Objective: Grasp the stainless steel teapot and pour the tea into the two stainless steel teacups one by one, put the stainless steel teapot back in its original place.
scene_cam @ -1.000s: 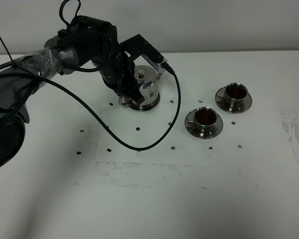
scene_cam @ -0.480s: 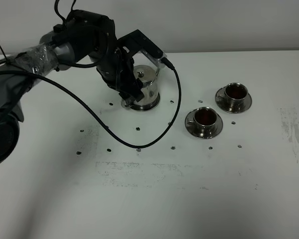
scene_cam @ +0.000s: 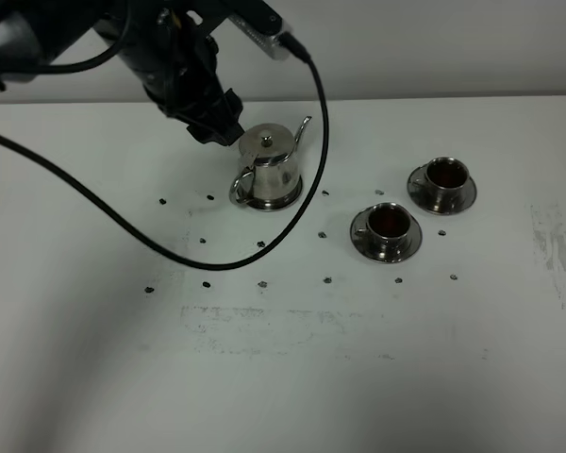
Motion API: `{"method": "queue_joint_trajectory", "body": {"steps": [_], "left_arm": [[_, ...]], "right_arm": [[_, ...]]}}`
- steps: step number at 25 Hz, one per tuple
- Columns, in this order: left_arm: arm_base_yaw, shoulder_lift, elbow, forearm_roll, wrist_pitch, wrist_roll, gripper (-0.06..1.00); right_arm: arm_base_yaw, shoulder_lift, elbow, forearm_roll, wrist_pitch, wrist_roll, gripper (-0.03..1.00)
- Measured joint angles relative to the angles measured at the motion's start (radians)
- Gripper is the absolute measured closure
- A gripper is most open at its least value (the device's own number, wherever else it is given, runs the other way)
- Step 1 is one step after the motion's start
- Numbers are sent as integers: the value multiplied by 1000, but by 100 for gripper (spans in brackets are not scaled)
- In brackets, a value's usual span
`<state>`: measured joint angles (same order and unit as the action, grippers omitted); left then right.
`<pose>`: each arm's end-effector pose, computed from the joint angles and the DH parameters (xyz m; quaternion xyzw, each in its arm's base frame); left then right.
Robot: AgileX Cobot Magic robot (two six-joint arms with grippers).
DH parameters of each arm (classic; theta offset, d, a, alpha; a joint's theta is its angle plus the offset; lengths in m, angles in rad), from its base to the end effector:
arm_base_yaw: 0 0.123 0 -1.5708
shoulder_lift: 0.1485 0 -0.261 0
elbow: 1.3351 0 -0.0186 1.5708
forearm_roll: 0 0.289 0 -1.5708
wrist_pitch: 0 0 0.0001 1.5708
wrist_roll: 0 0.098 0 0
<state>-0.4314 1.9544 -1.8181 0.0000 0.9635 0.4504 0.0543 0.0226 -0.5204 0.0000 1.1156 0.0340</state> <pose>0.4304 -0.1981 0.2691 0.4102 0.8694 0.0026 0.2755 0.0579 0.0031 0.2929 -0.0088 0.8677 0.0219 0.4965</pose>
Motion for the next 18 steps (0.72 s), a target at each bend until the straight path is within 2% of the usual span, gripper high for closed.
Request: {"method": "queue_joint_trajectory", "body": {"steps": [3, 6, 9, 12, 15, 18], "left_arm": [[9, -154, 210, 0, -80, 0, 33], [33, -330, 392, 0, -92, 0, 34], [71, -501, 509, 0, -87, 0, 36], [98, -636, 560, 9, -52, 0, 36], [125, -716, 583, 9, 28, -12, 37], [162, -764, 594, -14, 142, -113, 37]], "right_arm": [[0, 0, 0, 0, 0, 0, 55], [0, 0, 0, 0, 0, 0, 55], [0, 0, 0, 5, 0, 0, 55], [0, 0, 0, 5, 0, 0, 55], [0, 0, 0, 5, 0, 0, 55], [0, 0, 0, 6, 0, 0, 55]]}}
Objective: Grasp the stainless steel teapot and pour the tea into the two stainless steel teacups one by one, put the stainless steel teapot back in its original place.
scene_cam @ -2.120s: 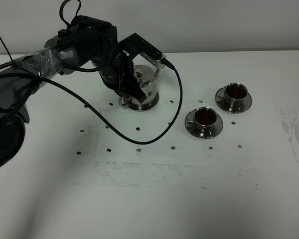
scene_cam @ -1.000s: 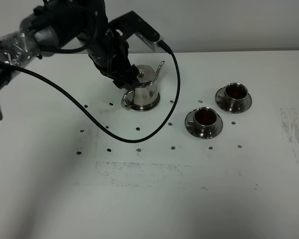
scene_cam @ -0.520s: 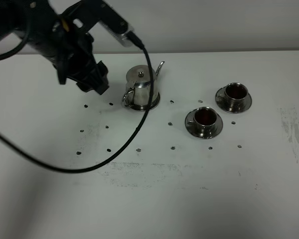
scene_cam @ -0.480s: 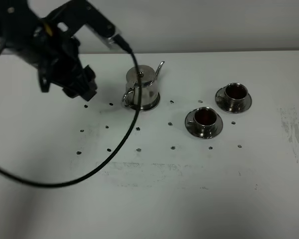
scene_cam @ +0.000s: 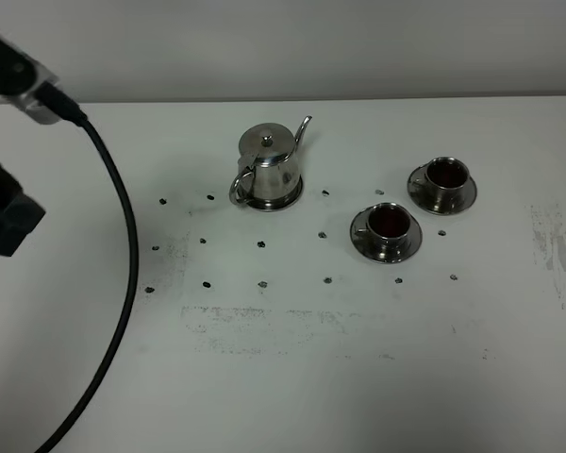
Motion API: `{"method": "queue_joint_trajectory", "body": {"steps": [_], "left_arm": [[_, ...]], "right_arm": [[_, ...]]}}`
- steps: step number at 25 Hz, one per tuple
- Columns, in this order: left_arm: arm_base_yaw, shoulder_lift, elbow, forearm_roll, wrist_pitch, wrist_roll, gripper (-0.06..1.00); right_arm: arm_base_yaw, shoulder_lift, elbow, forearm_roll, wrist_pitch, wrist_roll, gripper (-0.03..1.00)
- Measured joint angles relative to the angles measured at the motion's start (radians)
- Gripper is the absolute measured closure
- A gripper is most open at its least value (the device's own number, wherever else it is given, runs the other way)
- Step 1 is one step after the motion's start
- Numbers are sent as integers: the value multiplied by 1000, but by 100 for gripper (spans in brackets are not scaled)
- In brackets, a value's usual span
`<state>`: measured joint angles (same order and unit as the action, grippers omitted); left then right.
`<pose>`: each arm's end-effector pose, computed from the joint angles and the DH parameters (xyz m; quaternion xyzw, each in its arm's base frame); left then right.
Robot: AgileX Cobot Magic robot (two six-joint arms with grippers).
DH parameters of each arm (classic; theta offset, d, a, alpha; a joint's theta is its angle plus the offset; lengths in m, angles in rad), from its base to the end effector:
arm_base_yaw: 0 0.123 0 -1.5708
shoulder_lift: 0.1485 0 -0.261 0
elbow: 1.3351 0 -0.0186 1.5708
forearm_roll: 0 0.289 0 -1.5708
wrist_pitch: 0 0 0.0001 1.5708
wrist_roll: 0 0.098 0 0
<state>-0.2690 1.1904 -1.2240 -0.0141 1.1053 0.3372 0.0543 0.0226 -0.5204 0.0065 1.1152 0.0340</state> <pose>0.2685 -0.0753 0.3486 0.2846 0.9140 0.0029 0.2890 0.0579 0.0037 0.2929 -0.0090 0.8676 0.0252 0.4965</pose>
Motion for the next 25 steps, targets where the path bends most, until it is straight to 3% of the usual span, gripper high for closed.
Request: {"method": "queue_joint_trajectory", "body": {"steps": [3, 7, 10, 13, 16, 19, 25], "left_arm": [[57, -39, 1, -47, 90, -99, 37], [132, -121, 36, -72, 92, -128, 37], [143, -244, 168, -76, 84, -132, 37], [189, -402, 351, -83, 2, -135, 37], [250, -545, 474, -97, 22, -139, 37], [266, -666, 550, -108, 66, -170, 37], [266, -852, 654, -112, 54, -186, 37]], "right_arm": [[0, 0, 0, 0, 0, 0, 55], [0, 0, 0, 0, 0, 0, 55], [0, 0, 0, 0, 0, 0, 55], [0, 0, 0, 0, 0, 1, 55], [0, 0, 0, 0, 0, 1, 55], [0, 0, 0, 0, 0, 1, 55], [0, 0, 0, 0, 0, 0, 55]]}}
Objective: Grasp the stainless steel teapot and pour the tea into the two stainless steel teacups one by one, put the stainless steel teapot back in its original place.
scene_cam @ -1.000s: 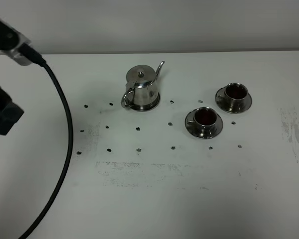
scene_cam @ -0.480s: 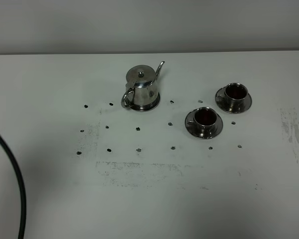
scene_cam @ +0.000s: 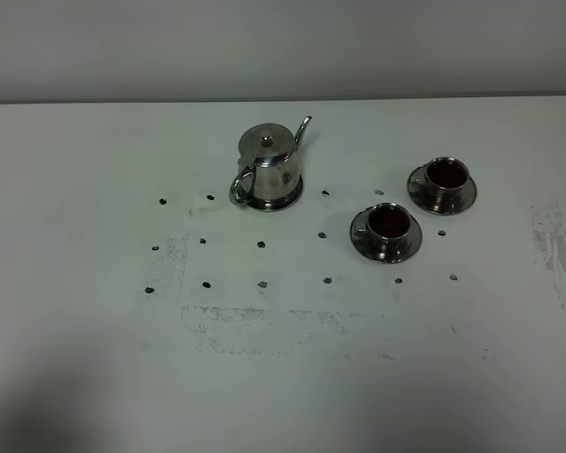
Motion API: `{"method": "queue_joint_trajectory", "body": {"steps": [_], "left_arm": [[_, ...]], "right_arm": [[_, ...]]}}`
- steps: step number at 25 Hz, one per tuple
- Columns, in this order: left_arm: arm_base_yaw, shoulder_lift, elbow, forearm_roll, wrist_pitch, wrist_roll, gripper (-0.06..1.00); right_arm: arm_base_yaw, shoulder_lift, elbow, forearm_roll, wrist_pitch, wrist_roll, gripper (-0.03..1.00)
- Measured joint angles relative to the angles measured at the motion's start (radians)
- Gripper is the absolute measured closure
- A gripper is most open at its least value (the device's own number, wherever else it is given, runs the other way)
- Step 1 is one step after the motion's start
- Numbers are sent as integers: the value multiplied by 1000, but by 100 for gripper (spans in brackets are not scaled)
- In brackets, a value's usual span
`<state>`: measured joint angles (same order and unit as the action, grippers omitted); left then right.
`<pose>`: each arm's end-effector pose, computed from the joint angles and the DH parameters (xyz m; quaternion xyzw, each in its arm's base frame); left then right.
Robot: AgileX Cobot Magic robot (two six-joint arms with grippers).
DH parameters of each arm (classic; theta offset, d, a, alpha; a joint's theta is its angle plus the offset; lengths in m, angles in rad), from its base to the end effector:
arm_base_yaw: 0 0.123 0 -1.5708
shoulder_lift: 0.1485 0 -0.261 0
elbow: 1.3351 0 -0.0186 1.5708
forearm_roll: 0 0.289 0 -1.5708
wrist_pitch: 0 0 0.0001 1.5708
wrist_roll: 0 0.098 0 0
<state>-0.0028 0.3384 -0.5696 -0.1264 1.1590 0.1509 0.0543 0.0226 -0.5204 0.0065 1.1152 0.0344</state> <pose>0.1030 -0.0116 0.2809 0.0686 0.9297 -0.0366 0.3600 0.0579 0.0037 0.2929 -0.0088 0.8676 0.0253 0.4965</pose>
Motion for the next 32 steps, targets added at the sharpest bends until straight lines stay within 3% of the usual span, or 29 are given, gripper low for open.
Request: {"method": "queue_joint_trajectory", "body": {"steps": [5, 21, 32], "left_arm": [[0, -124, 85, -2, -95, -3, 37], [0, -332, 112, -22, -92, -29, 37], [0, -343, 112, -26, -92, -30, 37]], "right_arm": [[0, 0, 0, 0, 0, 0, 55], [0, 0, 0, 0, 0, 0, 55], [0, 0, 0, 0, 0, 0, 55]]}}
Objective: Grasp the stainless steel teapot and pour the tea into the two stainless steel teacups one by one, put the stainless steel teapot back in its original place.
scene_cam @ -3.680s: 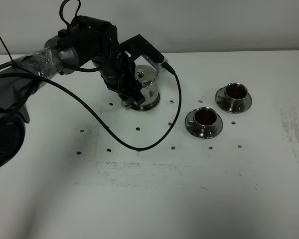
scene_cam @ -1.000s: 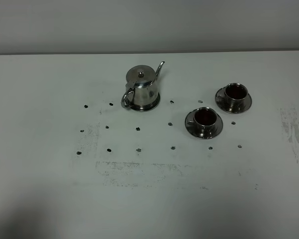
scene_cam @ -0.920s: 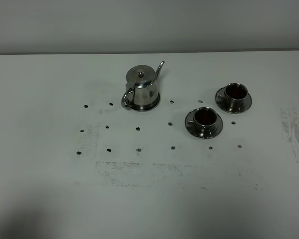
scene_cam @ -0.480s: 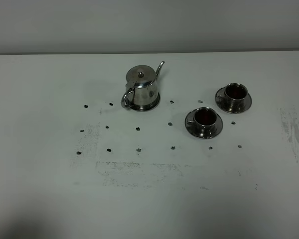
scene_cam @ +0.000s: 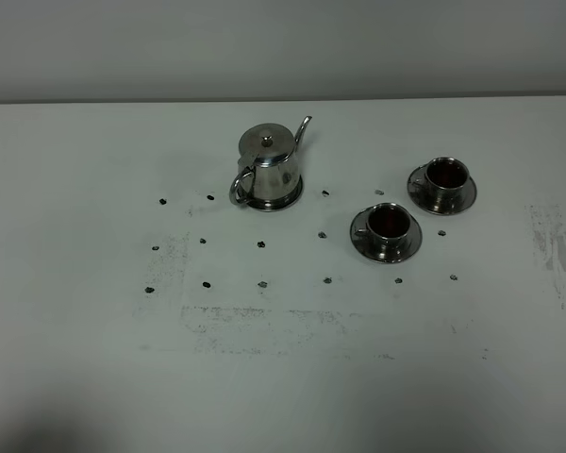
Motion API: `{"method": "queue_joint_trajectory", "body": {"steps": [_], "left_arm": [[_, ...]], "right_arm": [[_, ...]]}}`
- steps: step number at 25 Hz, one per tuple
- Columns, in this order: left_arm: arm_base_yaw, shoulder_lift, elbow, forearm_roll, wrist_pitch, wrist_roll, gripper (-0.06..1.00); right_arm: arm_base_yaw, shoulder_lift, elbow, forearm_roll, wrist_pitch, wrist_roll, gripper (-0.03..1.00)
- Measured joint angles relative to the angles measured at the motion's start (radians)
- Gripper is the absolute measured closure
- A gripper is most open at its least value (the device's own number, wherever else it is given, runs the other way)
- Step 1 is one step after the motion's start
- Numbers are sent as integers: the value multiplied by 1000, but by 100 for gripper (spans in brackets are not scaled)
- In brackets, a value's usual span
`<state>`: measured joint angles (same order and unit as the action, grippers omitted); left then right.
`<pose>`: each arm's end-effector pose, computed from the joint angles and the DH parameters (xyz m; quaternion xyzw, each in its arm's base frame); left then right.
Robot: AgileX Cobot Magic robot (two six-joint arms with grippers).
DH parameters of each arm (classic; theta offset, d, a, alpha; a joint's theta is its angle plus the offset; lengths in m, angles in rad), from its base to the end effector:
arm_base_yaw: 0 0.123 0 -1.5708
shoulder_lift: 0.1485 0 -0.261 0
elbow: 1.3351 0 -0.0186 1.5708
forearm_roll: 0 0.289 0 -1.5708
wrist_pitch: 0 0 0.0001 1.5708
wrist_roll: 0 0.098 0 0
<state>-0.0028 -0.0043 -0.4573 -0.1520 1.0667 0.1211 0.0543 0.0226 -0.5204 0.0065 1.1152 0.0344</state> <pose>0.0631 -0.0132 0.2794 0.0551 0.8603 -0.0462 0.5046 0.0579 0.0037 0.2929 -0.0088 0.8676 0.0253 0.4965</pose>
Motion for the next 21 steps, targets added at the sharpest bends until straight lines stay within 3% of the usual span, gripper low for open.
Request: {"method": "queue_joint_trajectory", "body": {"steps": [21], "left_arm": [[0, 0, 0, 0, 0, 0, 37]], "right_arm": [[0, 0, 0, 0, 0, 0, 55]]}}
